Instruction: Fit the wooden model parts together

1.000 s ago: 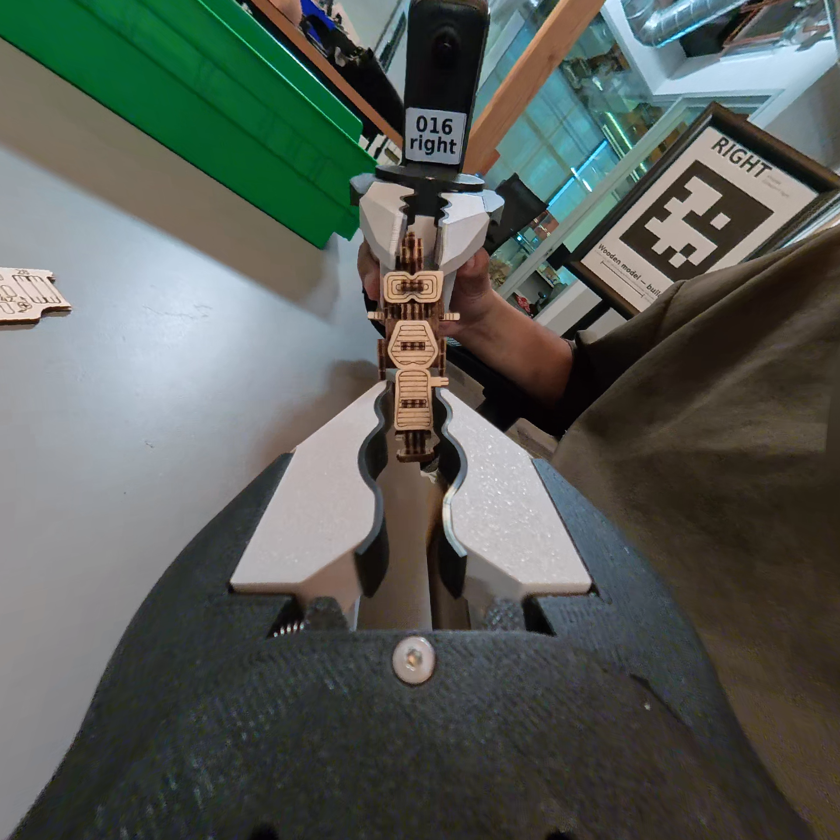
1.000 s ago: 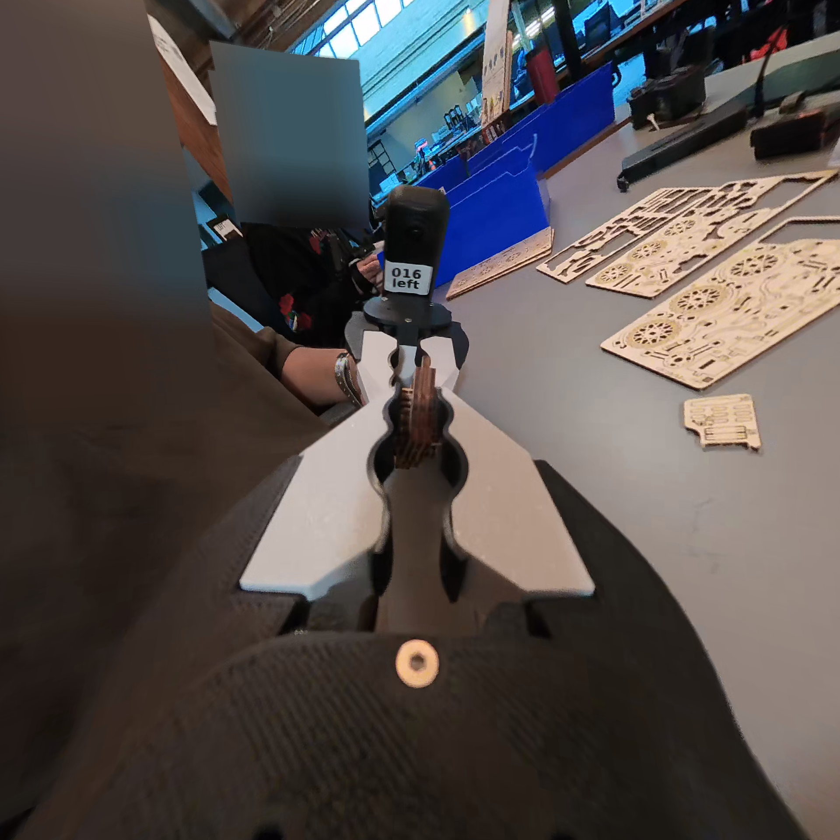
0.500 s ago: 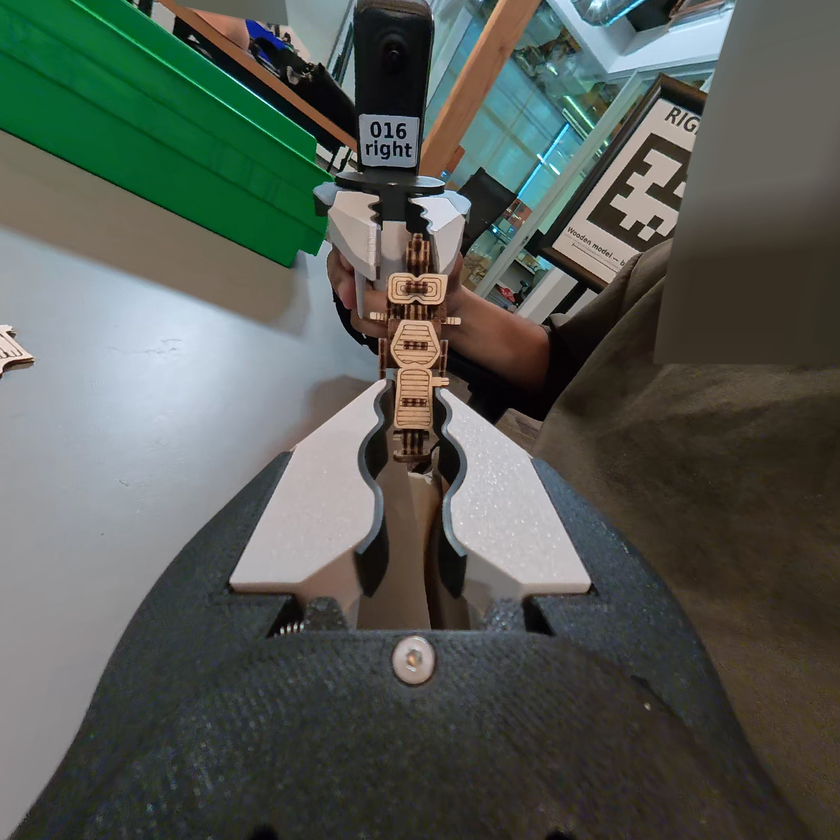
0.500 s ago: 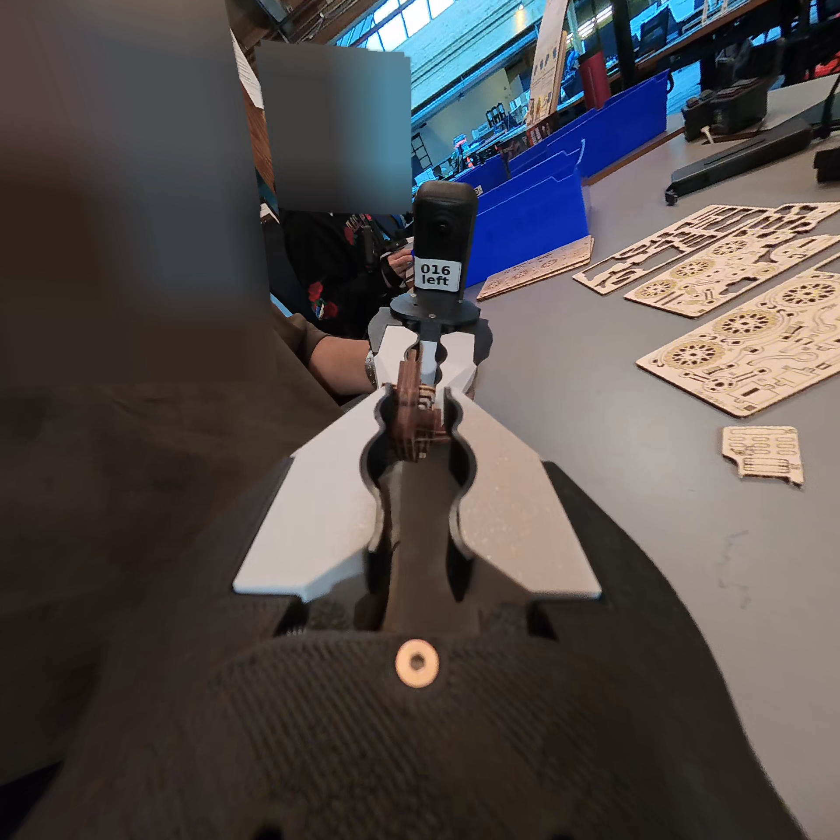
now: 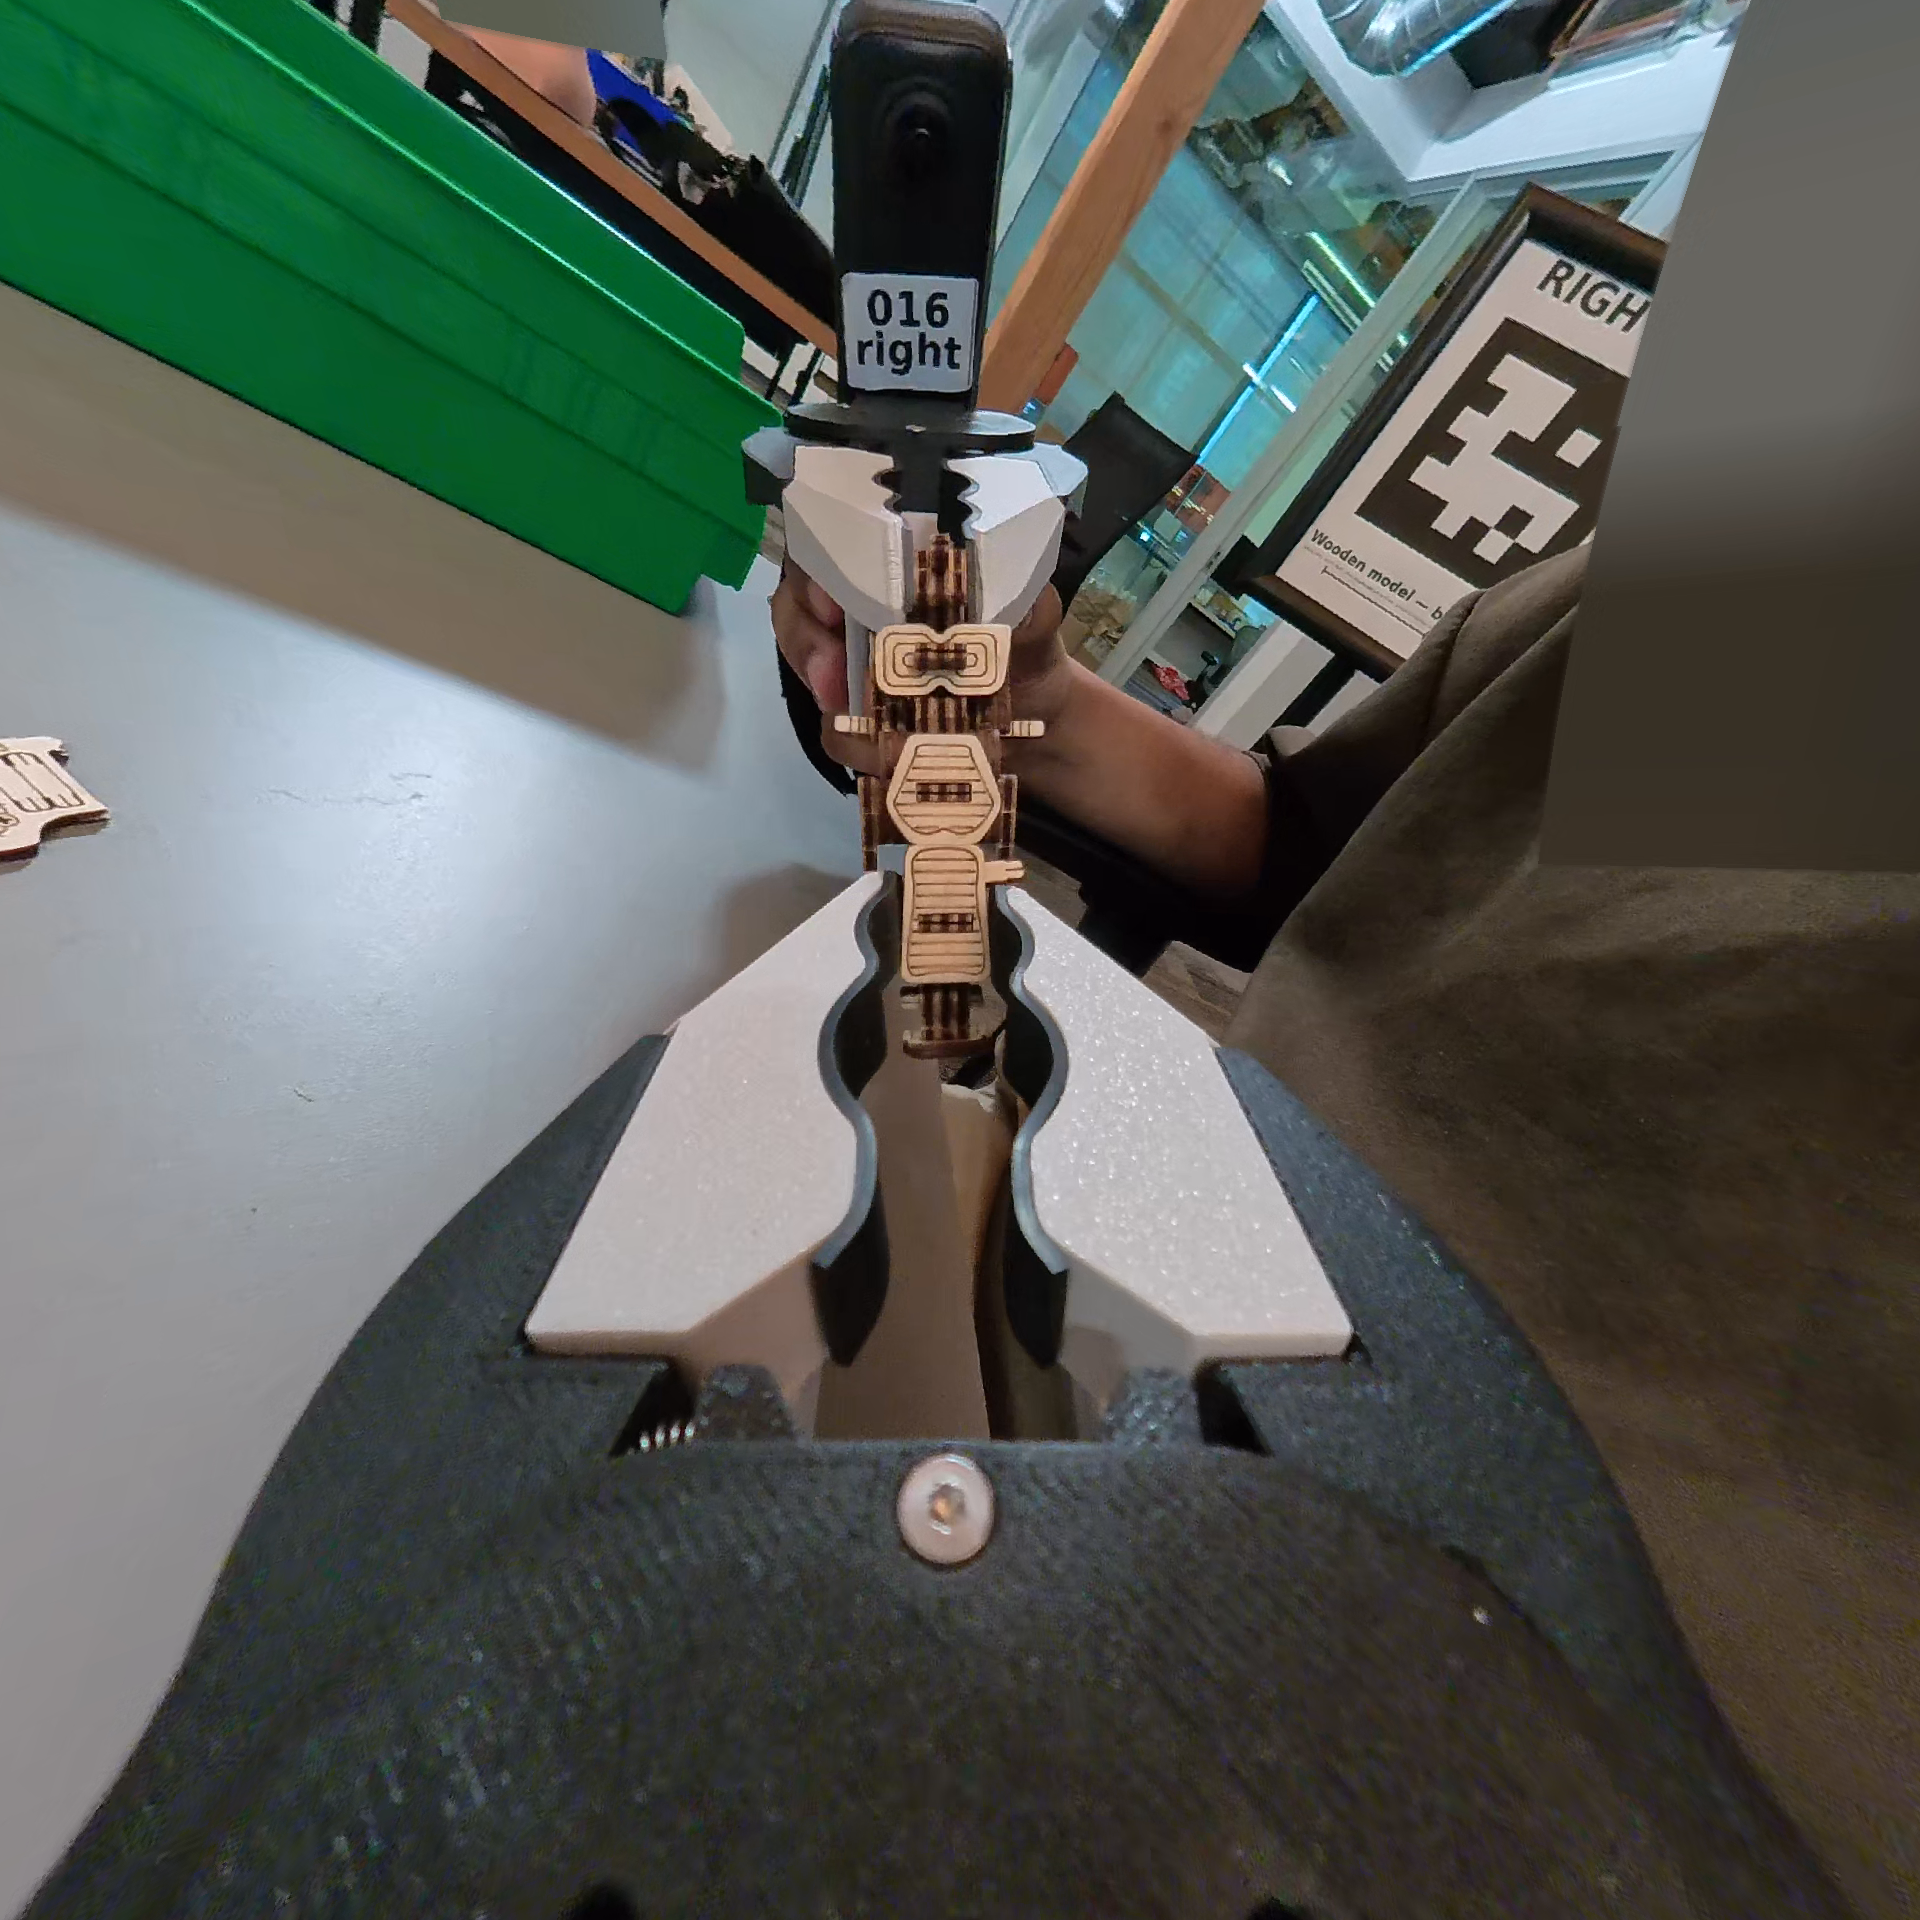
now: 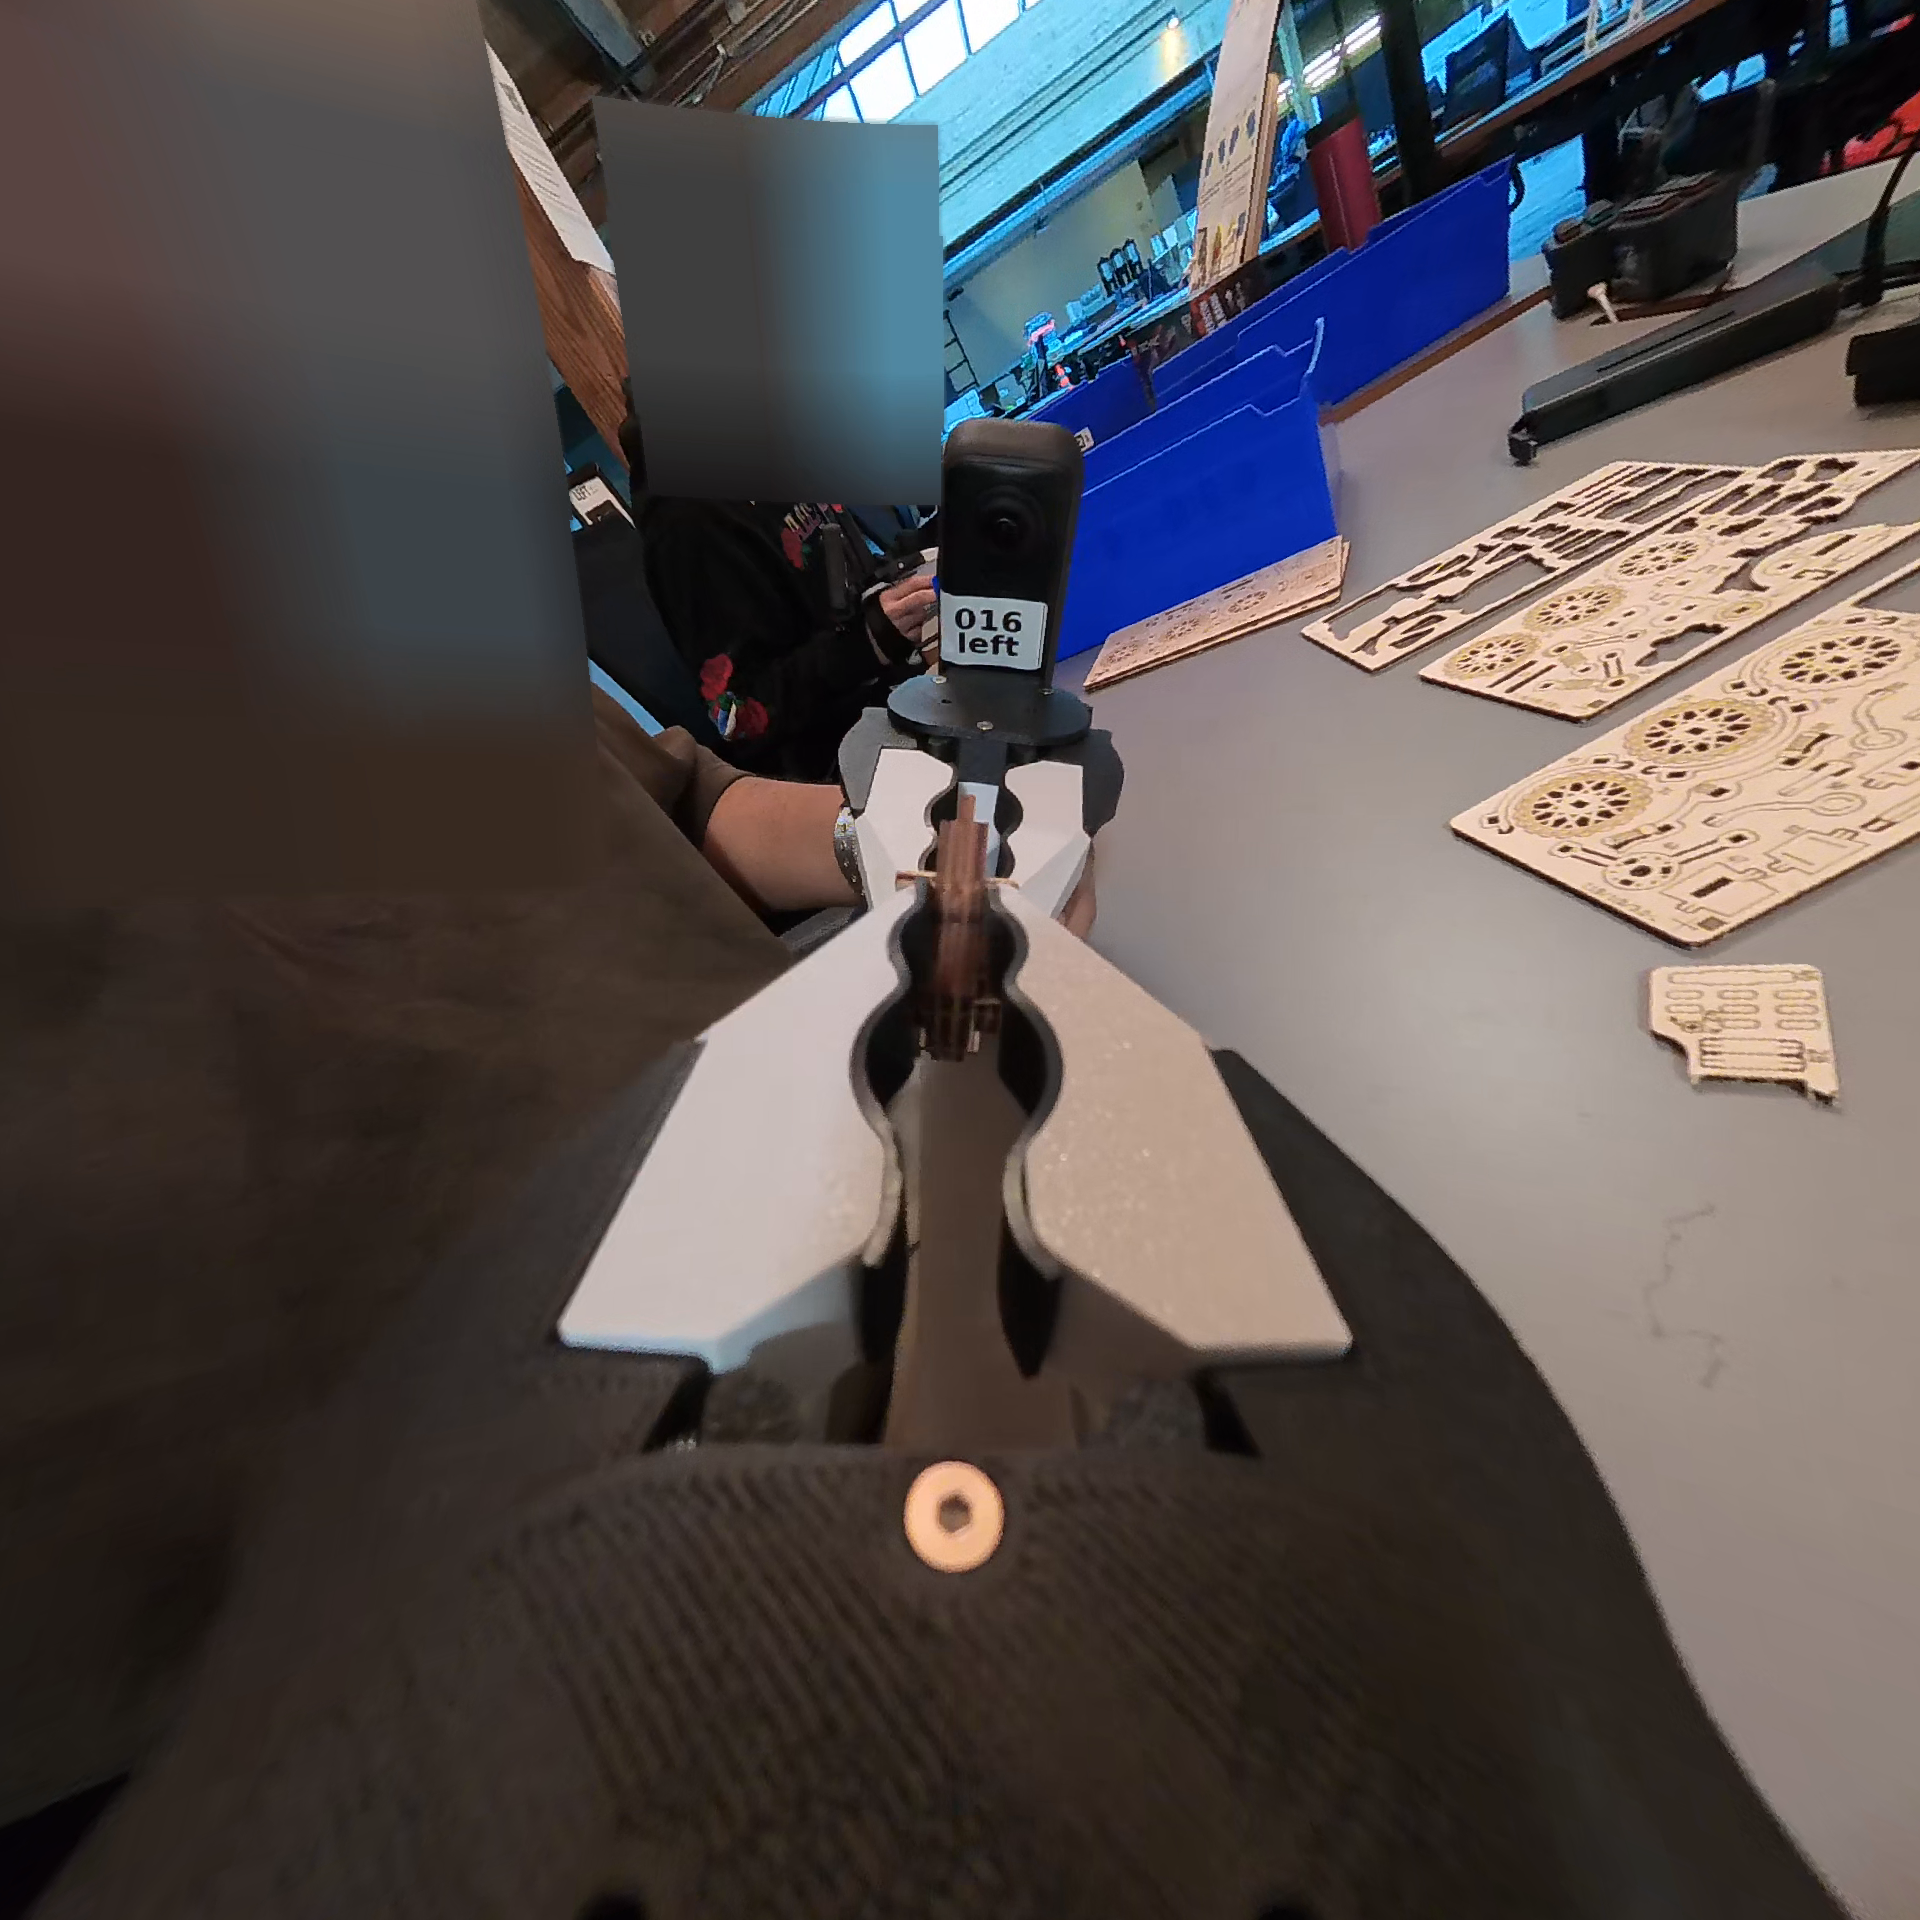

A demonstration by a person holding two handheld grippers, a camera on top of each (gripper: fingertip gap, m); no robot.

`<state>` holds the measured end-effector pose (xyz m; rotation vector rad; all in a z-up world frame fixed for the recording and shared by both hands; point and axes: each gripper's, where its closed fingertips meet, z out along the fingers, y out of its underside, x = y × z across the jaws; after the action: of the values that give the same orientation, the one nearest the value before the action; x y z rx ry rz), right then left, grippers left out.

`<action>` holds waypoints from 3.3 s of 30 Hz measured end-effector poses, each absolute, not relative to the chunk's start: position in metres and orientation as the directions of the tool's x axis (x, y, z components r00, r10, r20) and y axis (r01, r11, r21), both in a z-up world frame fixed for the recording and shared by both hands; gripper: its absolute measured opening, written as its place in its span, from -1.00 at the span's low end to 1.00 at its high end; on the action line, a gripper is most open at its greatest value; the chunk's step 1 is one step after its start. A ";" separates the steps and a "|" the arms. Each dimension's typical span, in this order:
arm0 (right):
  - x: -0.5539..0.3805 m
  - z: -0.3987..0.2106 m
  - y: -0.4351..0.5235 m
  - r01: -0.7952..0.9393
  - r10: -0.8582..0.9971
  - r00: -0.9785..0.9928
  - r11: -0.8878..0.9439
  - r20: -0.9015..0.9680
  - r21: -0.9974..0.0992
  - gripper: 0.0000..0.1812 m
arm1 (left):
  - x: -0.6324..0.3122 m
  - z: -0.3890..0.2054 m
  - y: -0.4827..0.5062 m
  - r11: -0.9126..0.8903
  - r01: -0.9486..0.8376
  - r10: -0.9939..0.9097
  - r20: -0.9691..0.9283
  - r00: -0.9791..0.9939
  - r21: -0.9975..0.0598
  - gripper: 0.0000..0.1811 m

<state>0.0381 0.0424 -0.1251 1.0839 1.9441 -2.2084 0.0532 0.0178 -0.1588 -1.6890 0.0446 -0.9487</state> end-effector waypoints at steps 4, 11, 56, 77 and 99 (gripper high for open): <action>0.037 -0.125 0.042 0.429 0.433 -0.758 -0.234 -0.488 -0.873 -0.93 | 0.052 -0.158 0.018 -0.355 0.440 -0.482 0.565 0.670 -0.825 -0.85; 0.035 -0.128 0.043 0.434 0.452 -0.747 -0.225 -0.488 -0.872 -0.93 | 0.056 -0.158 0.016 -0.363 0.432 -0.493 0.564 0.662 -0.825 -0.64; 0.030 -0.125 0.050 0.396 0.504 -0.733 -0.229 -0.456 -0.889 -0.93 | 0.048 -0.164 0.025 -0.327 0.376 -0.383 0.485 0.786 -0.867 -0.56; 0.029 -0.128 0.051 0.409 0.504 -0.726 -0.229 -0.467 -0.883 -0.93 | 0.044 -0.162 0.024 -0.325 0.406 -0.378 0.511 0.772 -0.854 -0.45; 0.030 -0.126 0.050 0.413 0.487 -0.731 -0.241 -0.478 -0.878 -0.92 | 0.040 -0.159 0.025 -0.322 0.417 -0.366 0.518 0.773 -0.850 -0.78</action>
<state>0.0304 0.0503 -0.1257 1.1693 1.9665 -2.2298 0.0404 0.0248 -0.1590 -1.7287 -0.0401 -0.7855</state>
